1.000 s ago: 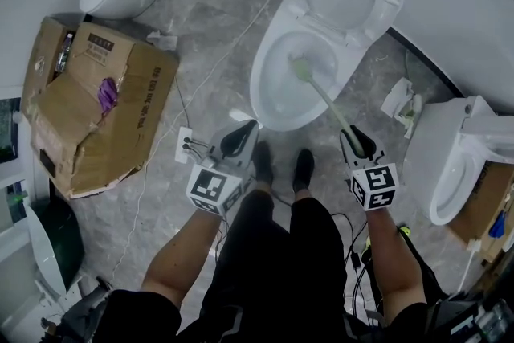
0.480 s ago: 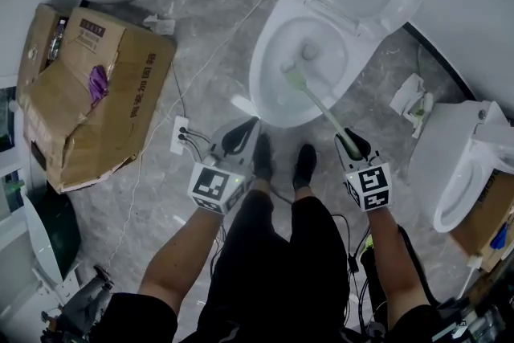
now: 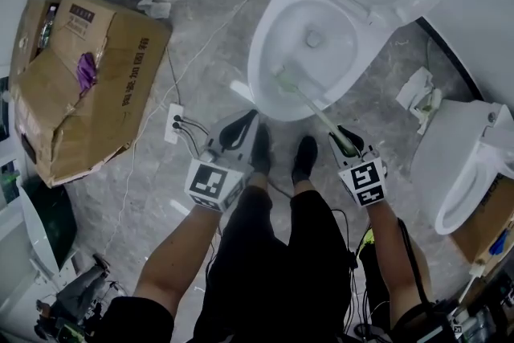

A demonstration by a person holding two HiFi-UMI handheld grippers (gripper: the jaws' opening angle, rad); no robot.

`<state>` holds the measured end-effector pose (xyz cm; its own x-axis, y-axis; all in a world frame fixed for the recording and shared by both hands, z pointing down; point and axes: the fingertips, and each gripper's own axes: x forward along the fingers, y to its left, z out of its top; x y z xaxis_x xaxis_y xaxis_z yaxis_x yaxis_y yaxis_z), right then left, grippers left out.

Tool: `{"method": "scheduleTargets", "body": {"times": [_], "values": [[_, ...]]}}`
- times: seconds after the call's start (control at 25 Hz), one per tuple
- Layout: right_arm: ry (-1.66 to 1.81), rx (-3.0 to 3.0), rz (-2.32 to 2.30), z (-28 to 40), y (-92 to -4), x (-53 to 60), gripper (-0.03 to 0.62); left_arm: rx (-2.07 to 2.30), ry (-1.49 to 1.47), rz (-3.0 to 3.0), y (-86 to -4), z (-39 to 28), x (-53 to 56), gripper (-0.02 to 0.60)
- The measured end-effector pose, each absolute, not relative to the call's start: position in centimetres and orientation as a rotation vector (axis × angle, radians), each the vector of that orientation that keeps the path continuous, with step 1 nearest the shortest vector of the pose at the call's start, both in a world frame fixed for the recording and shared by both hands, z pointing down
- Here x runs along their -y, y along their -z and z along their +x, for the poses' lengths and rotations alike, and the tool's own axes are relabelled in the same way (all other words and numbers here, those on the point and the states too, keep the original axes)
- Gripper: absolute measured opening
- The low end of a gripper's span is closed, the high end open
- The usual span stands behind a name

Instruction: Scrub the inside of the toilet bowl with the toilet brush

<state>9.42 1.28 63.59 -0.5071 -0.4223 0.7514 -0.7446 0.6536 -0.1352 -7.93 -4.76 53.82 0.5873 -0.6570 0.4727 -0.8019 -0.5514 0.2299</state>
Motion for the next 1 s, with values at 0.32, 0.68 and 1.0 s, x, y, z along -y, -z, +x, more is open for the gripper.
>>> {"method": "scheduleTargets", "body": {"times": [0.32, 0.68, 1.0], "values": [[-0.575, 2.153, 0.815, 8.0, -65.9, -2.1, 0.106, 1.144, -0.473, 2.403, -55.4, -8.0, 4.3, 0.009], [-0.577, 2.148, 0.775, 6.7, -67.0, -2.3, 0.106, 1.132, -0.481, 2.407, -56.1, -8.4, 5.1, 0.009], [-0.612, 2.137, 0.802, 5.7, -67.2, -1.3, 0.106, 1.099, -0.478, 2.423, -56.2, -8.4, 5.5, 0.009]]}}
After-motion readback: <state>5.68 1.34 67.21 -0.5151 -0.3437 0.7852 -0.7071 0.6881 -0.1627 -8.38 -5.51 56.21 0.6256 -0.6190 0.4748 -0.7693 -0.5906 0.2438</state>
